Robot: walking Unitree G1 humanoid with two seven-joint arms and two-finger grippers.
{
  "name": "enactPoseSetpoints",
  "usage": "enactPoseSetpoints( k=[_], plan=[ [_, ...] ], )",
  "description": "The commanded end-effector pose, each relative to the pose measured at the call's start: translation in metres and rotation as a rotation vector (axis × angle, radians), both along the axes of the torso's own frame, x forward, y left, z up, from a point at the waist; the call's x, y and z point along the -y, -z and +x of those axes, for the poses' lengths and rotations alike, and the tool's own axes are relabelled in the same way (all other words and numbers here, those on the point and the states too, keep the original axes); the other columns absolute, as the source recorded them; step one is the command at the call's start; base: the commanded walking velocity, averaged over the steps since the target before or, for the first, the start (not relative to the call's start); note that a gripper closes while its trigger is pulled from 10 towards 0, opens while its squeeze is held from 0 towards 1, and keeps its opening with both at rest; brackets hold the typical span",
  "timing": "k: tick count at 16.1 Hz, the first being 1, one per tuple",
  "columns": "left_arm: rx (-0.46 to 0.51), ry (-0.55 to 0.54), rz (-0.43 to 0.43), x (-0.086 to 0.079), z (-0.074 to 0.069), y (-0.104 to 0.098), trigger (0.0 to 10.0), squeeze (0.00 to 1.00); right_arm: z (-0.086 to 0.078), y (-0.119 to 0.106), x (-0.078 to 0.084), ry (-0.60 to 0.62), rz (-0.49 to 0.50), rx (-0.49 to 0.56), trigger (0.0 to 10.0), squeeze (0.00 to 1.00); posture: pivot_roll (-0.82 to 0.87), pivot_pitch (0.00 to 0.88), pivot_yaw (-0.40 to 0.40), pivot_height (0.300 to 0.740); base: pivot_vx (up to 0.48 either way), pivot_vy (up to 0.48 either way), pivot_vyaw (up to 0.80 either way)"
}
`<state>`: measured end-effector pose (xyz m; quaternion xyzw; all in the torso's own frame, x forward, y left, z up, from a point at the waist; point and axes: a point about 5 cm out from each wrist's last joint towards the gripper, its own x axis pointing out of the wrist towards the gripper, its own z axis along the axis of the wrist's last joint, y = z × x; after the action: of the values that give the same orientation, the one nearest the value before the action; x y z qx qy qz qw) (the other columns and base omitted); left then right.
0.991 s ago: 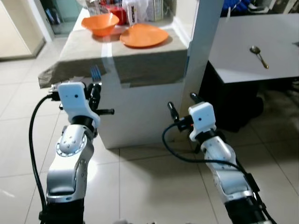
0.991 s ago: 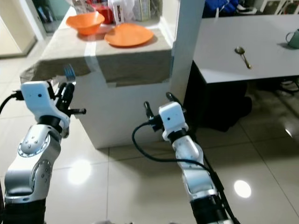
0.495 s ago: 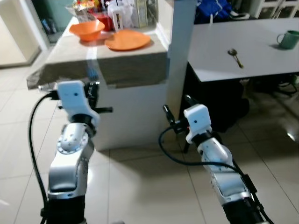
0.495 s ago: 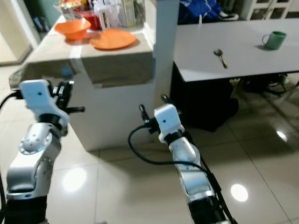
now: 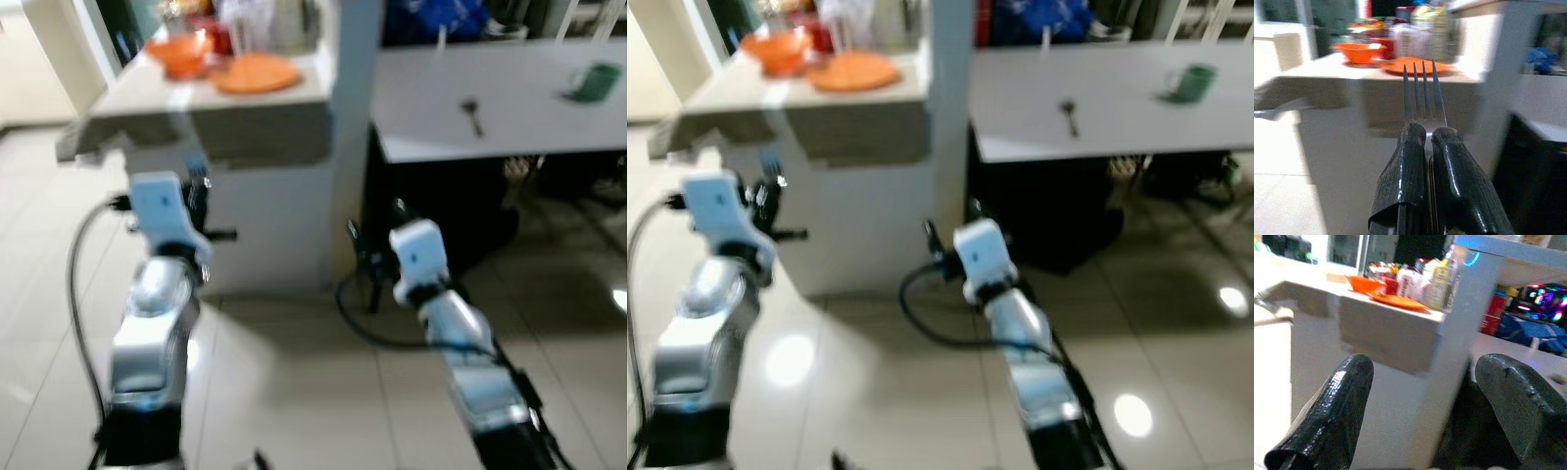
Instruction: Setting the table
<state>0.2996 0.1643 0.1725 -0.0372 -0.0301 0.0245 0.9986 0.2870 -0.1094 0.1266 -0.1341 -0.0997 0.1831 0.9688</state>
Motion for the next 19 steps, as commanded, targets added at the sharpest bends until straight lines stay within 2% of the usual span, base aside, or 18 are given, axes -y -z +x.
enactPoseSetpoints(
  k=[1,4,5,6,7,9,11,19],
  plan=[
    [0.029,-0.008,0.011,-0.001,0.003,-0.007,0.0,0.00,0.001,-0.006,0.000,0.003,0.015,0.016,10.0,0.00,-0.07,0.000,0.073,0.740,0.000,-0.420,0.00],
    [-0.004,0.014,0.037,0.004,0.008,-0.001,0.0,0.00,0.001,-0.006,0.000,0.005,0.014,0.016,10.0,0.00,-0.08,0.000,0.076,0.740,0.169,-0.270,0.00],
    [0.003,0.015,0.053,0.006,0.009,-0.001,2.4,0.00,0.000,-0.007,0.000,0.005,0.015,0.019,10.0,0.00,-0.08,0.000,0.079,0.740,0.000,0.000,0.00],
    [0.018,0.016,0.060,0.007,0.009,-0.003,2.4,0.00,0.000,-0.007,0.000,0.006,0.015,0.021,10.0,0.00,-0.08,0.000,0.079,0.740,0.000,0.000,0.00],
    [0.033,0.026,0.053,0.009,0.008,-0.006,0.0,0.00,0.000,-0.007,0.000,0.006,0.015,0.022,10.0,0.00,-0.09,0.000,0.081,0.740,0.000,0.000,0.00],
    [0.074,0.045,0.022,0.012,0.008,-0.012,0.0,0.00,0.000,-0.008,0.000,0.005,0.014,0.025,10.0,0.00,-0.09,0.000,0.083,0.740,0.368,0.000,0.00],
    [0.069,0.050,0.019,0.013,0.012,-0.013,0.0,0.00,-0.001,-0.008,-0.002,0.002,0.020,0.030,10.0,0.00,-0.09,0.000,0.085,0.740,0.469,0.000,0.00],
    [0.083,0.074,0.040,0.021,0.014,-0.016,0.0,0.00,-0.001,-0.007,-0.003,0.005,0.020,0.033,10.0,0.00,-0.09,0.000,0.094,0.740,0.480,0.000,0.00]
  ],
)
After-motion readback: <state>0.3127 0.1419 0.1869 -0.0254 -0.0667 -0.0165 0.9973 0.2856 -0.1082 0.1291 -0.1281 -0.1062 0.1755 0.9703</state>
